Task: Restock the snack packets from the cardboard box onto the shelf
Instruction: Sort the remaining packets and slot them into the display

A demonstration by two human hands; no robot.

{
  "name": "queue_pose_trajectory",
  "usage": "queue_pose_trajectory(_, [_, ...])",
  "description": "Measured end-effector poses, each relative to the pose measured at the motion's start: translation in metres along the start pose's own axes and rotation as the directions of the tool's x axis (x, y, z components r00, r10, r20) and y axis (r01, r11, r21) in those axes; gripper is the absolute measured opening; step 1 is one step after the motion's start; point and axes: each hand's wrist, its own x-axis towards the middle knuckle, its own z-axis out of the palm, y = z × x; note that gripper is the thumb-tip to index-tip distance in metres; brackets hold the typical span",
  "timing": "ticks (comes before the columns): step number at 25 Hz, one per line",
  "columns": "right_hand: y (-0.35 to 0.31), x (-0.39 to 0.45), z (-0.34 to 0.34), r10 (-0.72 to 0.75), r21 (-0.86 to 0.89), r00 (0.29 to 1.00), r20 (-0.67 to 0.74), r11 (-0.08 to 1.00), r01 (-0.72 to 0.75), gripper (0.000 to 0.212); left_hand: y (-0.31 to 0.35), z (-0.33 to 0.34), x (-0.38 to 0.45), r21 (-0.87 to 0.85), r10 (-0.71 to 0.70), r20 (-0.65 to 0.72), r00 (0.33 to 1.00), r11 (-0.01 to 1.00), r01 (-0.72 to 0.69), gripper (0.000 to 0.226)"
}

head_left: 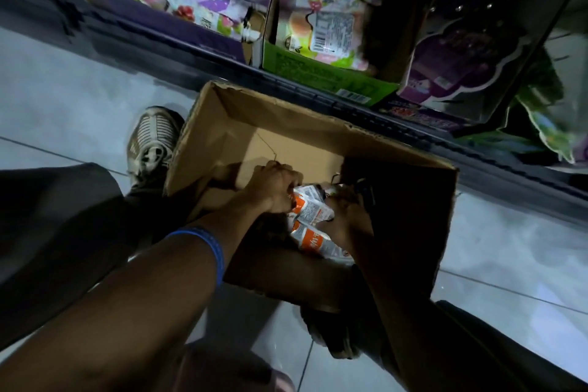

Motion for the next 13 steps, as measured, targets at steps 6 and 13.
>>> queue_pose_trajectory(6, [0.033,0.017,0.044,-0.045,0.127,0.982,-0.184,0.989,0.07,0.032,0.008,0.011,-0.024,-0.129,0.087,0.232,0.969,0.99,-0.058,0.074])
queue_pose_trajectory(13, [0.058,0.034,0.022,-0.131,-0.234,0.951,-0.279,0.97,0.065,0.086,0.01,0.007,-0.041,-0.027,-0.17,0.01,0.985,0.985,0.171,0.044])
